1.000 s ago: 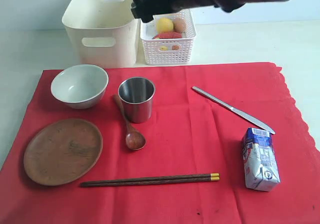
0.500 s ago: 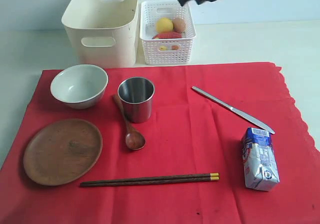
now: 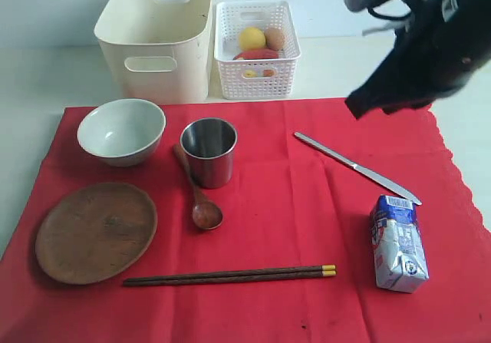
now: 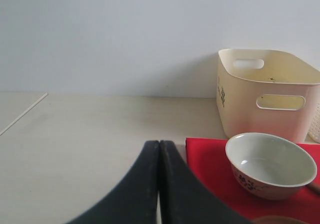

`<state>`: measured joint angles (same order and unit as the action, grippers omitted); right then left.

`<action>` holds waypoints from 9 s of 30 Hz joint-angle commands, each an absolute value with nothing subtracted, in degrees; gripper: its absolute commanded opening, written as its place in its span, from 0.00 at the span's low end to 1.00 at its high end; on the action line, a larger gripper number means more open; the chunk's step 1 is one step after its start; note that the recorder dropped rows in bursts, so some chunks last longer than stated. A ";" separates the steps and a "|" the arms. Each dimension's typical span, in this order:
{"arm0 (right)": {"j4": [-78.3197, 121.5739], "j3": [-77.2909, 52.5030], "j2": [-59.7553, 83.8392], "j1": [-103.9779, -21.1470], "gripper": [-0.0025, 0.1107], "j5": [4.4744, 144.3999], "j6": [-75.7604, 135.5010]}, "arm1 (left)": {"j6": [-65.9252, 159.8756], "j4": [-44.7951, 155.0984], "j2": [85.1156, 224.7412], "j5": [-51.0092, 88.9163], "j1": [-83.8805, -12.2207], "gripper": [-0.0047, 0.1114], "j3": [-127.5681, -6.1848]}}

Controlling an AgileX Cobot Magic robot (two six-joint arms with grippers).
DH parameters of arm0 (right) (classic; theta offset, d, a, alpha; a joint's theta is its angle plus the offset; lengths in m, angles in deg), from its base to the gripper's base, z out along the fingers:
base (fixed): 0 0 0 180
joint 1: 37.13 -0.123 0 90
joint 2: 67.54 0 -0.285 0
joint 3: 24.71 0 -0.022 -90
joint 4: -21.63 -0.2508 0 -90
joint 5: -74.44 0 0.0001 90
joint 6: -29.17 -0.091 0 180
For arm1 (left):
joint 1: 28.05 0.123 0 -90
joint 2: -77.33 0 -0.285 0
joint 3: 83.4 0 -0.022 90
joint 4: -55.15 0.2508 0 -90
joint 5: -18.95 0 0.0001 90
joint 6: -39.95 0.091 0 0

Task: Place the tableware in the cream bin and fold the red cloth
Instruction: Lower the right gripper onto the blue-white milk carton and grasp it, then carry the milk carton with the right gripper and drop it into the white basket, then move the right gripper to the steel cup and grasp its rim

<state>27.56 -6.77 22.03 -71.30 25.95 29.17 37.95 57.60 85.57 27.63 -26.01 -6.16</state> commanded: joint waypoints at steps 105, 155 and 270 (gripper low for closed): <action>19.06 -28.61 64.18 -69.86 0.30 100.36 32.18 | 37.97 57.29 85.42 27.41 -25.84 0.04 -6.18; -8.12 -29.66 53.69 -69.86 0.33 72.59 67.16 | 37.97 57.29 85.42 27.41 -25.84 0.04 -6.18; 3.44 -29.16 55.97 -78.64 0.02 40.01 44.35 | 37.97 57.29 85.42 27.41 -25.84 0.04 -6.18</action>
